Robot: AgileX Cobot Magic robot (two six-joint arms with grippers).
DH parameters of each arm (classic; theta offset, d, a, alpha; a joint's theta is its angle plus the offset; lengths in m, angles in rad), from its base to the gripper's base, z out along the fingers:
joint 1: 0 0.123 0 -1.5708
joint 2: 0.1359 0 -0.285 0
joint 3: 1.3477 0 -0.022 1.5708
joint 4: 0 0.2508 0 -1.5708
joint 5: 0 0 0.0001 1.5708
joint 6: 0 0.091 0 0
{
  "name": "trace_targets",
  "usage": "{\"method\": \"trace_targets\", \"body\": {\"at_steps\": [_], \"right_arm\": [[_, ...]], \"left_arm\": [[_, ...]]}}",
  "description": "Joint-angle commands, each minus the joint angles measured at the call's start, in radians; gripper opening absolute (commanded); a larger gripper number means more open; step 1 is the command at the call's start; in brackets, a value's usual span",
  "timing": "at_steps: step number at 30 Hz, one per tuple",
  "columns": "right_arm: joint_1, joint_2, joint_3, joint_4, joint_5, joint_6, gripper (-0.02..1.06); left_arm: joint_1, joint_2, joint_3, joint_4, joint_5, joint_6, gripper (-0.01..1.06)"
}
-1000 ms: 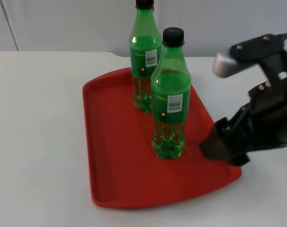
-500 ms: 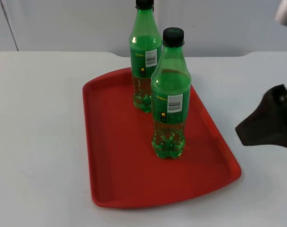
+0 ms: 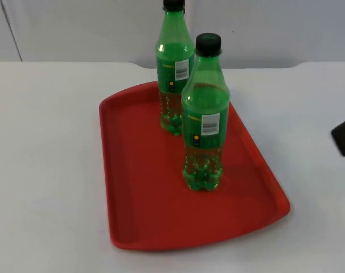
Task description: Place the bottle upright on the tray.
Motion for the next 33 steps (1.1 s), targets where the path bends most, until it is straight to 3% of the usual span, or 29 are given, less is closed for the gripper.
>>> {"method": "trace_targets", "body": {"at_steps": [1,11,24,33], "right_arm": [[-0.006,-0.039,-0.002,0.001,0.029,-0.020,0.79],[-0.006,-0.288,-0.002,-0.002,0.153,-0.077,0.79],[-0.006,-0.636,0.001,-0.006,0.249,-0.105,0.79],[-0.006,-0.797,0.002,-0.006,0.385,-0.115,0.79]], "left_arm": [[-0.006,-0.004,0.005,-0.011,-0.001,0.001,1.05],[-0.006,-0.004,0.005,-0.011,-0.001,0.001,1.05],[-0.006,-0.004,0.005,-0.011,-0.001,0.001,1.05],[-0.006,-0.004,0.005,-0.011,-0.001,0.001,1.05]]}}
